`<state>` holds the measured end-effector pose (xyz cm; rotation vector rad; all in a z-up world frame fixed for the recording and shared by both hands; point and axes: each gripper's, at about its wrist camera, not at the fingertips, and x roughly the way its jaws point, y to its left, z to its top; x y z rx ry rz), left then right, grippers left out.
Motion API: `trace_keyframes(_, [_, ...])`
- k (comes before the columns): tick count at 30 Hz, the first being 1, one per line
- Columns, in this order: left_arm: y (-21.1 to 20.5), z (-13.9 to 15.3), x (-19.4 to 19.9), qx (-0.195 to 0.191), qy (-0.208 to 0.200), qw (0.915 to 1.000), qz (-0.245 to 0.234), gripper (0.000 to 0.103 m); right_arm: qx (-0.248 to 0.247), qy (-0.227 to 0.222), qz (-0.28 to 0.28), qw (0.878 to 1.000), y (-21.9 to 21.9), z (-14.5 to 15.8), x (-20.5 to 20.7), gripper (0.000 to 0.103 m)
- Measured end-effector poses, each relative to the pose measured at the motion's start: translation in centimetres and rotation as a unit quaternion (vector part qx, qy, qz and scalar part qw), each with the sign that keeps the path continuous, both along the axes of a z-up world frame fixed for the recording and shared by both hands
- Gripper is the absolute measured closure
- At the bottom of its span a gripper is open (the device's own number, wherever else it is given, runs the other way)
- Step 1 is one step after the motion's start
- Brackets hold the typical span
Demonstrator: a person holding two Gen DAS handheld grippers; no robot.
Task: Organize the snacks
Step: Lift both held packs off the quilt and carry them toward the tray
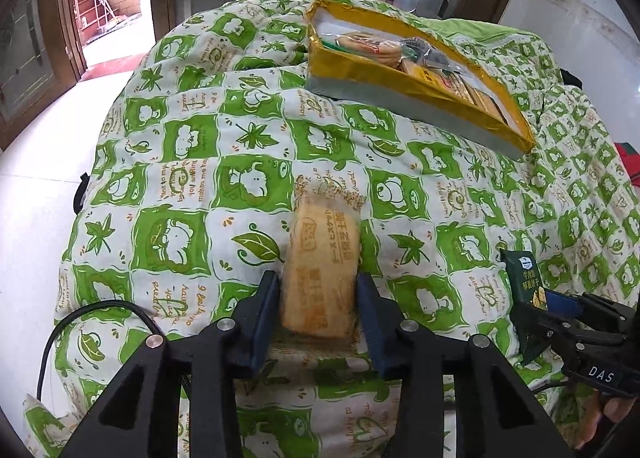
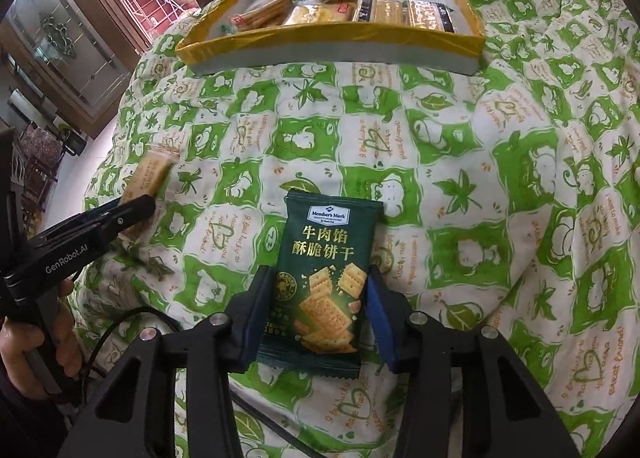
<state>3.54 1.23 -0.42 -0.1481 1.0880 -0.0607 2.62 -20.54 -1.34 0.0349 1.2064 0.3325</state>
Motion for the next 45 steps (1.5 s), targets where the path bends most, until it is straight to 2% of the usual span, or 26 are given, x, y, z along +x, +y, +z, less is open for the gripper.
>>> trace_keyframes(3, [-0.4, 0.0, -0.2, 0.017, -0.004, 0.9998, -0.006, 0.062, 0.000, 0.000, 0.000, 1.000, 0.0, 0.0, 0.0, 0.058])
trace_keyframes(7, [-0.7, 0.3, -0.4, 0.026, -0.014, 0.9995, -0.009, 0.067, 0.002, -0.004, 0.001, 1.000, 0.0, 0.1, 0.0, 0.058])
trace_keyframes(17, [-0.7, 1.1, -0.5, -0.015, -0.023, 0.9996, -0.006, 0.069, 0.016, -0.019, -0.004, 1.000, -0.7, 1.0, -0.2, 0.058])
trace_keyframes(45, [-1.1, 2.5, -0.1, -0.048, -0.033, 0.9982, -0.013, 0.069, 0.028, -0.028, -0.007, 0.999, -1.1, 1.7, -0.4, 0.058])
